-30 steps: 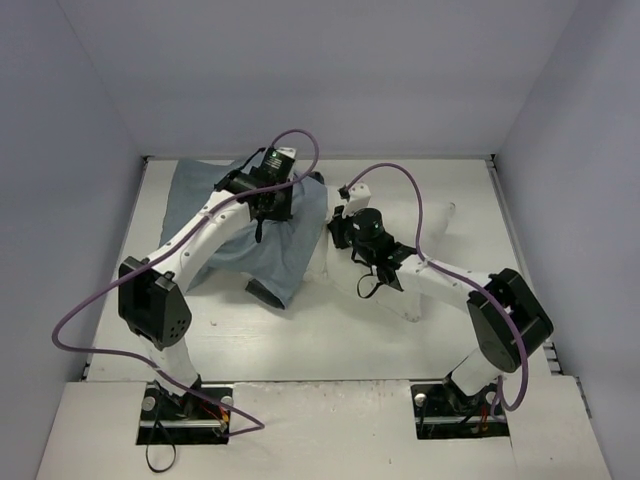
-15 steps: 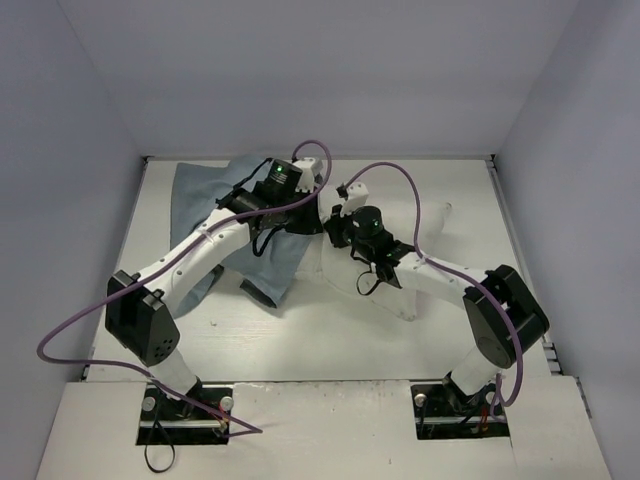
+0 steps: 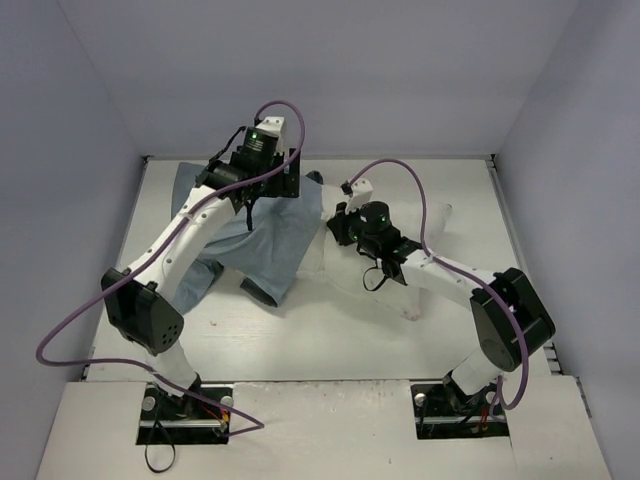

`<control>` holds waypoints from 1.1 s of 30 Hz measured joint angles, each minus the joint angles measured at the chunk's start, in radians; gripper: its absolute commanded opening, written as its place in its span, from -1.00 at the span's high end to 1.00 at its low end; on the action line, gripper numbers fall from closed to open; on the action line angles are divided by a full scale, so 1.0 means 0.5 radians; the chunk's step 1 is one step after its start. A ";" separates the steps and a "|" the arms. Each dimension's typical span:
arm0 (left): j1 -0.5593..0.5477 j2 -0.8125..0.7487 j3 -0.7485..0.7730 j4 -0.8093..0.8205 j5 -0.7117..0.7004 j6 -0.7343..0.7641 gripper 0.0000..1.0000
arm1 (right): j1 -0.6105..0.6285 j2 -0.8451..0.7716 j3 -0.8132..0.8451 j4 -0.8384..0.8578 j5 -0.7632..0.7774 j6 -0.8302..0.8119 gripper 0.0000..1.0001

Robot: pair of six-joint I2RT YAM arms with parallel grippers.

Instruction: Put the pillow into the pillowcase

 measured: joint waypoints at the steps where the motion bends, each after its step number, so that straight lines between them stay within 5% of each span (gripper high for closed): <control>1: 0.017 0.043 0.050 0.000 -0.015 0.011 -0.54 | -0.002 0.000 0.003 -0.006 -0.008 -0.002 0.99; 6: 0.043 0.310 0.187 -0.010 -0.031 0.054 -0.53 | -0.009 0.001 0.034 -0.043 -0.037 -0.009 1.00; 8: 0.043 0.422 0.202 -0.022 -0.016 0.057 0.67 | -0.009 0.001 0.041 -0.056 -0.045 -0.014 1.00; 9: 0.043 0.476 0.212 -0.032 -0.002 0.060 1.00 | -0.009 0.001 0.044 -0.060 -0.050 -0.016 1.00; 10: 0.043 0.522 0.219 -0.038 0.018 0.064 1.00 | -0.009 0.001 0.047 -0.066 -0.053 -0.018 1.00; 15: 0.047 0.541 0.256 0.011 0.320 0.079 1.00 | -0.035 0.024 0.067 -0.085 -0.113 -0.038 1.00; 23: -0.023 0.151 -0.075 0.678 1.037 -0.199 1.00 | -0.130 0.062 0.096 -0.082 -0.294 -0.039 1.00; 28: -0.069 0.117 -0.257 0.730 1.111 -0.274 1.00 | -0.156 0.065 0.099 -0.082 -0.364 -0.039 1.00; 29: -0.066 0.132 -0.256 0.681 1.060 -0.262 0.82 | -0.157 0.065 0.099 -0.082 -0.369 -0.039 1.00; 30: -0.060 0.137 -0.252 0.616 0.986 -0.239 0.21 | -0.157 0.065 0.099 -0.082 -0.372 -0.040 1.00; 33: -0.044 0.133 -0.161 0.356 0.647 -0.135 -0.50 | -0.157 0.065 0.099 -0.082 -0.382 -0.040 1.00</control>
